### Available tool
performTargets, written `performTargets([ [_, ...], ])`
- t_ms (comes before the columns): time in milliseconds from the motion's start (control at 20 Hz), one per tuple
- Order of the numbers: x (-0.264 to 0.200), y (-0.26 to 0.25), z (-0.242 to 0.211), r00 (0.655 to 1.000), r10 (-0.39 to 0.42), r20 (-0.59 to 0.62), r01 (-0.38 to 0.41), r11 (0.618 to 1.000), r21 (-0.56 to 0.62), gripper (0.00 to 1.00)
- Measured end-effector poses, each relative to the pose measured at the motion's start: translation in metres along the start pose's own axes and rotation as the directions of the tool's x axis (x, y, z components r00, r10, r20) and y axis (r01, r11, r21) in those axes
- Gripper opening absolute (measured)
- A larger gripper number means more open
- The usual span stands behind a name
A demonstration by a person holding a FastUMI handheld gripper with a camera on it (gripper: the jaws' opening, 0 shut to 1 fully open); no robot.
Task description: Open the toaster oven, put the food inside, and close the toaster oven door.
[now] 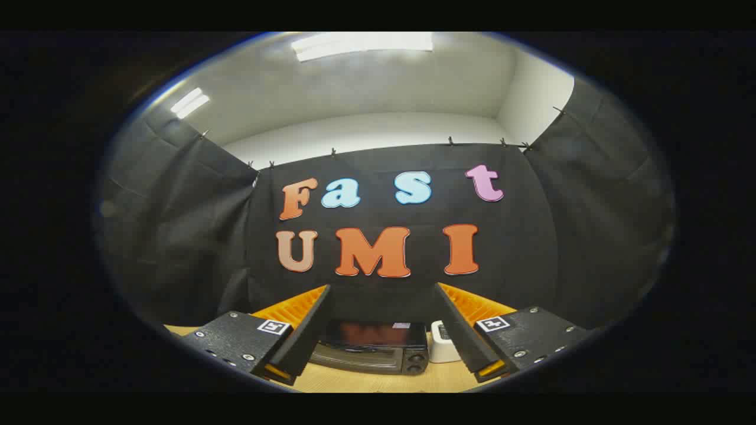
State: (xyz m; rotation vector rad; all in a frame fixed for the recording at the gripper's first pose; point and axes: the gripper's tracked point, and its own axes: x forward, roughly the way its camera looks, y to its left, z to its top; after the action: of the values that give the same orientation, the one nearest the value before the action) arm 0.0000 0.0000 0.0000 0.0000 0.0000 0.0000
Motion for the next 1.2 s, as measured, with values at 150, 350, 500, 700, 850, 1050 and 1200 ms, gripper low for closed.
performTargets([
  [150, -0.001, 0.001, -0.002, 1.000, 0.000, -0.004, 0.000, 1.000, -0.009, 0.99],
  [350, -0.001, 0.002, -0.006, 1.000, 0.005, -0.012, -0.005, 1.000, -0.003, 0.99],
  [500, -0.003, 0.001, -0.004, 1.000, 0.005, -0.005, -0.005, 1.000, -0.005, 0.99],
  [700, -0.006, 0.002, -0.007, 1.000, 0.009, -0.008, -0.009, 1.000, 0.007, 0.99],
  [850, -0.006, 0.002, -0.012, 1.000, 0.012, -0.021, -0.012, 1.000, 0.002, 0.99],
  [1050, -0.001, 0.009, -0.025, 0.999, 0.023, -0.032, -0.024, 1.000, -0.013, 0.99],
  [1200, 0.010, 0.020, -0.052, 0.997, 0.031, -0.069, -0.034, 0.999, -0.034, 0.99],
])
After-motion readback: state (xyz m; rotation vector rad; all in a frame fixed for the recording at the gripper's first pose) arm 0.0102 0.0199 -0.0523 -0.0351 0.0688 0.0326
